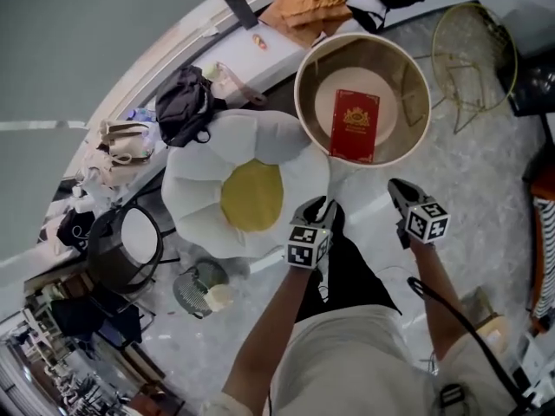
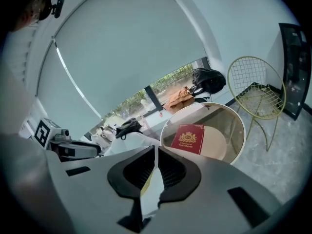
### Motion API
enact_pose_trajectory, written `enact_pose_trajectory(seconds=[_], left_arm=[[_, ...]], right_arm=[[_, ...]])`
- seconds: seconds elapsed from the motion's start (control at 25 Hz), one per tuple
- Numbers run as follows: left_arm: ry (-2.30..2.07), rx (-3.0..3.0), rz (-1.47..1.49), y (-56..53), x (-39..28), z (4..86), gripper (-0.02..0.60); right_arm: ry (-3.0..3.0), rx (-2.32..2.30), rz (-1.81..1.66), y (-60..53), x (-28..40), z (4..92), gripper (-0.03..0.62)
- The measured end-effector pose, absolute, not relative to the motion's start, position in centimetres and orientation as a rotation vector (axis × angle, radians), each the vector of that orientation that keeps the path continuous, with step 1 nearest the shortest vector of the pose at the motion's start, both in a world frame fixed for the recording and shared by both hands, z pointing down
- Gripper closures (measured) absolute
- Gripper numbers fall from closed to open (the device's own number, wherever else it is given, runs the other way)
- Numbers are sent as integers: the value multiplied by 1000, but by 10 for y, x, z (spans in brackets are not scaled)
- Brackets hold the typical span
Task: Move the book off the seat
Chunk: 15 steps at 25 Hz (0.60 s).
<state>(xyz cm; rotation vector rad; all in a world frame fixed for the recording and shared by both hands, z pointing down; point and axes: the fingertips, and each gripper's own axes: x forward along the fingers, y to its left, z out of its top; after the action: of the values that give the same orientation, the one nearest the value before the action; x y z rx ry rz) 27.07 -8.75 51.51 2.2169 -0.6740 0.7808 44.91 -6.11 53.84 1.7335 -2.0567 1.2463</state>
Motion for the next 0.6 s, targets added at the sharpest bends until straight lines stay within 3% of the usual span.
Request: enact_pose_trajectory(seconds=[0.6], left_arm=[[-556, 2403, 709, -28, 166, 421, 579]], right_arm=[[-2104, 1848, 1120, 30, 356, 426, 545]])
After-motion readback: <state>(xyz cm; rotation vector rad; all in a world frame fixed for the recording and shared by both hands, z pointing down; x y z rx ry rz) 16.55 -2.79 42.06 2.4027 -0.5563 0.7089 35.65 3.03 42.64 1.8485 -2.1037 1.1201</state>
